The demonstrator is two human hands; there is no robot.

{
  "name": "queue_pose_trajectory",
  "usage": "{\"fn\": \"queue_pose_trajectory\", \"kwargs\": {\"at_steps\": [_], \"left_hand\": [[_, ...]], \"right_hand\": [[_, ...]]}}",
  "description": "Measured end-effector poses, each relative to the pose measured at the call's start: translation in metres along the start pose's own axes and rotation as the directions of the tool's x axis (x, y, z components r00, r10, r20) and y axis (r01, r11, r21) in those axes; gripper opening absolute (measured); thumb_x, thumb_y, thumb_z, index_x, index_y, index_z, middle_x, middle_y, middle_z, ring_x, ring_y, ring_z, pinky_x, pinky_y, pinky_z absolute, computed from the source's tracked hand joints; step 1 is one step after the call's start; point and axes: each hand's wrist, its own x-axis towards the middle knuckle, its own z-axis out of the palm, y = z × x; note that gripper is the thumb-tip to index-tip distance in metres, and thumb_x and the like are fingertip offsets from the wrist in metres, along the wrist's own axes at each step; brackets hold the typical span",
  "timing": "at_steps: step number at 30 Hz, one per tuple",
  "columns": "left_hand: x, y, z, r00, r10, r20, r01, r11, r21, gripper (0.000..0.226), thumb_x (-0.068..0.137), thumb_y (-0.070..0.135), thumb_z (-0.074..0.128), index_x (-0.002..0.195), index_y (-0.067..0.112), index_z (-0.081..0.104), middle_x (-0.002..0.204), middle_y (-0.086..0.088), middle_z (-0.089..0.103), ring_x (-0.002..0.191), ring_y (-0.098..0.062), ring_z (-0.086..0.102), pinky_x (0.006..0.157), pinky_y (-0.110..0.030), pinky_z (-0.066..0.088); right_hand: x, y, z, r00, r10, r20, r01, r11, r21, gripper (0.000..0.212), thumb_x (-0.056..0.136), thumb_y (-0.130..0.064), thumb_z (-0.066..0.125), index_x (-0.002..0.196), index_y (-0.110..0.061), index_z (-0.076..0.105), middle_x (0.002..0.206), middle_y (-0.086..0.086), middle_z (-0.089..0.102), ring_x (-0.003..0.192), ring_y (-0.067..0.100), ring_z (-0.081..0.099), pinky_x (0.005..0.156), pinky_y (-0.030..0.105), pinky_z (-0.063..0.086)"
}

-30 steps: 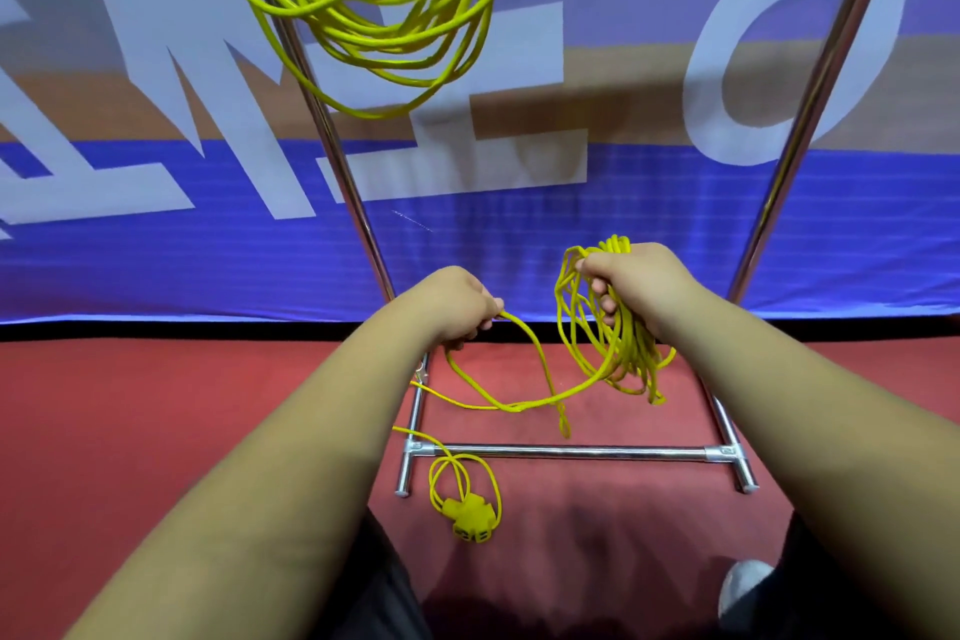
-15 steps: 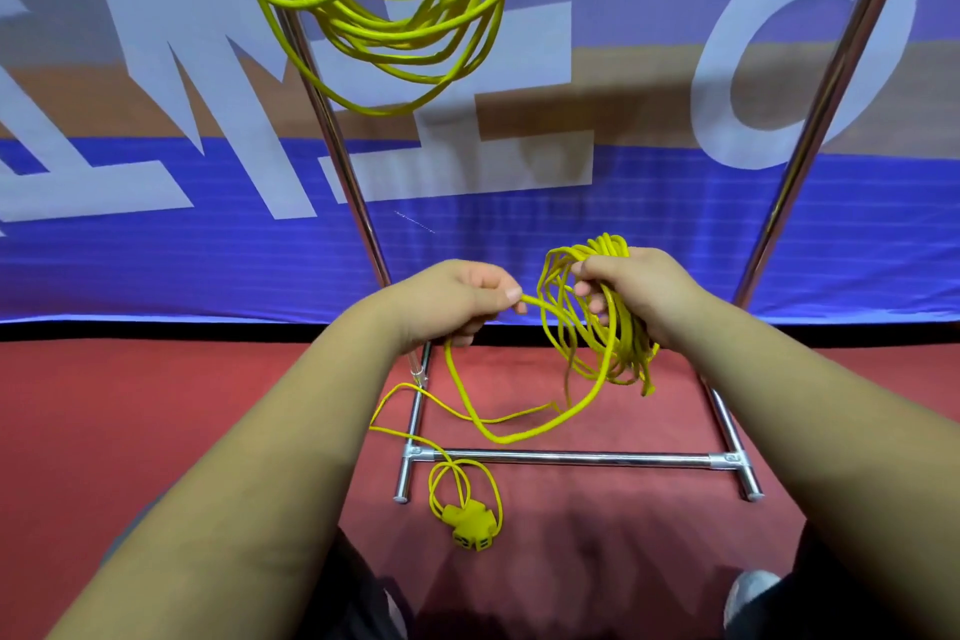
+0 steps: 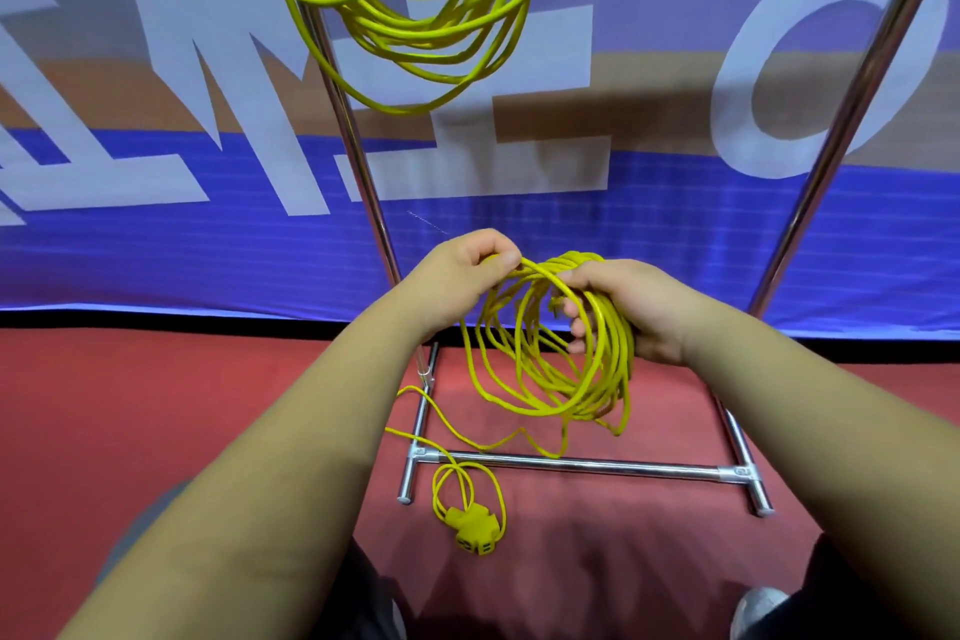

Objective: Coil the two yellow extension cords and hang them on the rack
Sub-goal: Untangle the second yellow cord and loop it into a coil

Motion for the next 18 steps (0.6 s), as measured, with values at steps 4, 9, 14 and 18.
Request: {"fn": "queue_pose_trajectory", "kwargs": {"at_steps": [4,9,14,18], "left_hand": [[0.006,0.007,0.010,0.994,-0.028,-0.105,0.012,0.988,-0.151,0.024,0.106,0.040,0.051,0.089,0.028,0.064,0.072,0.010,0.049,0.066,-0.010,0.040,0.062,-0.027,0.037],[0.012,0.007,0.014,0.944,-0.202,-0.259,0.110,0.937,-0.331,0.034,0.108,0.046,0.041,0.093,0.024,0.061,0.073,0.006,0.051,0.062,-0.010,0.042,0.063,-0.033,0.038],[0.013,-0.005,0.010,0.952,-0.190,-0.240,0.196,0.981,0.003,0.031,0.108,0.039,0.043,0.101,0.022,0.068,0.096,0.007,0.070,0.084,-0.016,0.061,0.078,-0.034,0.049],[0.006,0.001,0.016,0.995,-0.052,-0.085,0.065,0.984,0.165,0.046,0.098,0.006,0.051,0.140,0.021,0.059,0.138,0.003,0.057,0.124,-0.012,0.057,0.101,-0.026,0.045]], "right_hand": [[-0.004,-0.001,0.000,0.998,-0.001,0.068,0.001,1.000,0.010,0.027,0.105,-0.033,0.061,0.103,-0.007,0.068,0.078,0.007,0.069,0.066,0.021,0.071,0.067,0.040,0.064],[-0.005,-0.001,-0.006,0.983,-0.065,0.170,0.060,0.998,0.036,0.031,0.097,-0.033,0.065,0.098,-0.002,0.070,0.085,0.012,0.072,0.092,0.031,0.076,0.091,0.055,0.063],[-0.003,-0.003,-0.009,0.990,-0.107,0.094,0.112,0.993,-0.046,0.034,0.093,-0.039,0.071,0.082,-0.008,0.075,0.064,0.009,0.054,0.052,0.016,0.052,0.052,0.031,0.052],[-0.001,-0.005,-0.011,0.989,-0.137,0.059,0.136,0.991,0.018,0.022,0.102,-0.029,0.068,0.085,-0.015,0.069,0.077,0.002,0.058,0.051,0.008,0.046,0.042,0.023,0.041]]}}
